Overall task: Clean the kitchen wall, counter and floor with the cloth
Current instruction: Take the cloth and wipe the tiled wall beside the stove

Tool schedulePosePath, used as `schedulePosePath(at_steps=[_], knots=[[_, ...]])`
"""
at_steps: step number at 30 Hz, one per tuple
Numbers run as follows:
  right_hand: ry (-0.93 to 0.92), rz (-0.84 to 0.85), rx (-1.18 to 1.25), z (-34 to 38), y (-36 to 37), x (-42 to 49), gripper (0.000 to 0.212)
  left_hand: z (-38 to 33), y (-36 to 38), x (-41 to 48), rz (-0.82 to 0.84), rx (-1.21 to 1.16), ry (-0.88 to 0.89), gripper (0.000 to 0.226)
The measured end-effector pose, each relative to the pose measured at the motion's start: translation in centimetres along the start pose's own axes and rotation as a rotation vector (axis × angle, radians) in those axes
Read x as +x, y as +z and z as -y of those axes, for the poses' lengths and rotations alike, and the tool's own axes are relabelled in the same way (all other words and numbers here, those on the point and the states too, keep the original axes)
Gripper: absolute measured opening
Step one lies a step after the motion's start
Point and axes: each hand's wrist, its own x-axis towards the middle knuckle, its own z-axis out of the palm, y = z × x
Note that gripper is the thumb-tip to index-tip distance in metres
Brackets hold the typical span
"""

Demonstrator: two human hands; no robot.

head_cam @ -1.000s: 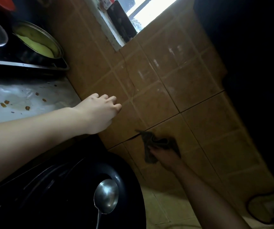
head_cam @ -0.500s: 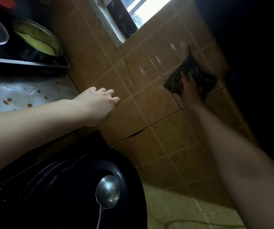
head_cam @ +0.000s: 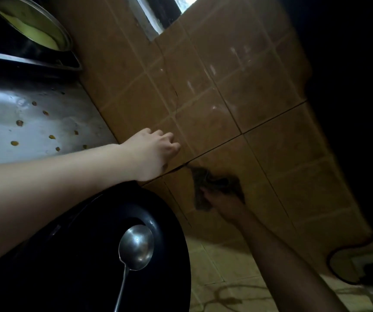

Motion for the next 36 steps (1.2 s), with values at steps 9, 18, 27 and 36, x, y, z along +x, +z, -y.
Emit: schedulePosePath(at_steps=[9, 18, 27, 36], knots=[[0.014, 0.189, -0.047, -2.2, 5.8, -6.2, 0.028, -0.5, 1.3, -1.2, -0.053, 0.013, 0.050, 0.033], [0.054, -0.195, 0.051, -2.8, -3.0, 1.5, 0.036, 0.8, 0.0, -1.1, -0.043, 0.011, 0.039, 0.032], [0.327, -0.513, 0.010, -8.0, -11.8, -0.1, 0.078, -0.3, -0.5, 0.6, -0.136, -0.039, 0.076, 0.031], [0.280, -0.101, -0.183, -9.3, -3.9, -11.6, 0.057, -3.8, -0.5, 2.8, -0.152, -0.028, 0.092, 0.039]])
